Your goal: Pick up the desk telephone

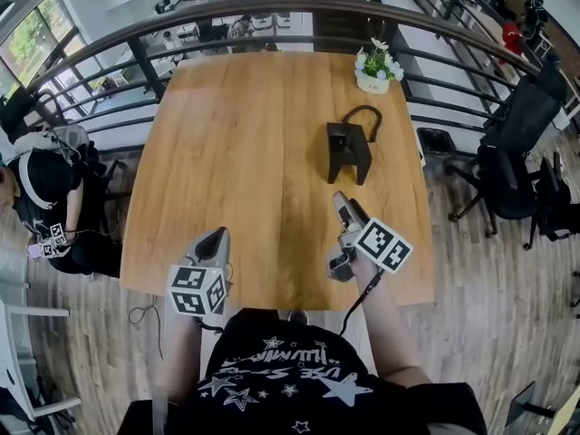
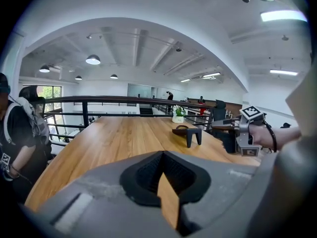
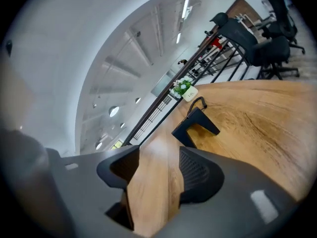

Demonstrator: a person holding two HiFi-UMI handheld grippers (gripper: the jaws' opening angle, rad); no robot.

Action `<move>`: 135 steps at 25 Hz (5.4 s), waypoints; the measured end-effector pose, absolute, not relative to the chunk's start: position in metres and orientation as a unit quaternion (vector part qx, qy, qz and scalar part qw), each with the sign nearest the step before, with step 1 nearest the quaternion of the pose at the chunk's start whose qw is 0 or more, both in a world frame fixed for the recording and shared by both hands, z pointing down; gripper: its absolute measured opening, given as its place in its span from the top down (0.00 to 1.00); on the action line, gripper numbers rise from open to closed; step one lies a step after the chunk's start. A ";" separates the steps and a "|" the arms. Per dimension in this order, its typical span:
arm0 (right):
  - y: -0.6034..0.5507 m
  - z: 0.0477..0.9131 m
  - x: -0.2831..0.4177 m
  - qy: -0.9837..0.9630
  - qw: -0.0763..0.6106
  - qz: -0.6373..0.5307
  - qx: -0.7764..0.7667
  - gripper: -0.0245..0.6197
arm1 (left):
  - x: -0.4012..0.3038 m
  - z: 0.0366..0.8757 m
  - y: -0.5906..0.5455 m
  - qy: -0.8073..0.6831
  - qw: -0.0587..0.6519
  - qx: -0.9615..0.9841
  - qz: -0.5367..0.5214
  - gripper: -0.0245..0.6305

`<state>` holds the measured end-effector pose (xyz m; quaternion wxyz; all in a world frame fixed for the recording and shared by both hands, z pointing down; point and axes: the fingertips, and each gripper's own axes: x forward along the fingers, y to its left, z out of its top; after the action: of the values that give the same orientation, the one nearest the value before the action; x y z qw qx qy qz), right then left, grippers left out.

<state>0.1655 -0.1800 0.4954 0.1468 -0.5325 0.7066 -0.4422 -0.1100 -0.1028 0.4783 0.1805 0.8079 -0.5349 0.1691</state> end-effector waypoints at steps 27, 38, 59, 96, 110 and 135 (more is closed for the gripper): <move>-0.296 0.555 0.214 0.529 0.317 -0.552 -0.561 0.49 | -0.114 0.498 -0.211 -0.483 0.195 0.833 0.187 0.96; -0.325 0.567 0.223 0.501 0.356 -0.560 -0.556 0.49 | -0.111 0.514 -0.224 -0.472 0.209 0.834 0.196 0.96; -0.346 0.590 0.225 0.466 0.322 -0.573 -0.593 0.56 | -0.111 0.530 -0.224 -0.473 0.227 0.827 0.203 0.96; -0.306 0.535 0.214 0.525 0.331 -0.545 -0.564 0.68 | -0.115 0.513 -0.205 -0.480 0.220 0.829 0.184 0.96; -0.239 0.499 0.212 0.544 0.340 -0.542 -0.542 0.68 | -0.103 0.482 -0.167 -0.487 0.201 0.835 0.159 0.96; -0.103 0.499 0.193 0.599 0.311 -0.571 -0.468 0.67 | -0.077 0.485 -0.028 -0.512 0.199 0.819 0.167 0.96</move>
<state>0.1932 -0.1028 0.4989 0.3110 -0.4680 0.5987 -0.5707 -0.0766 -0.0280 0.4846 0.1991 0.8188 -0.5118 0.1674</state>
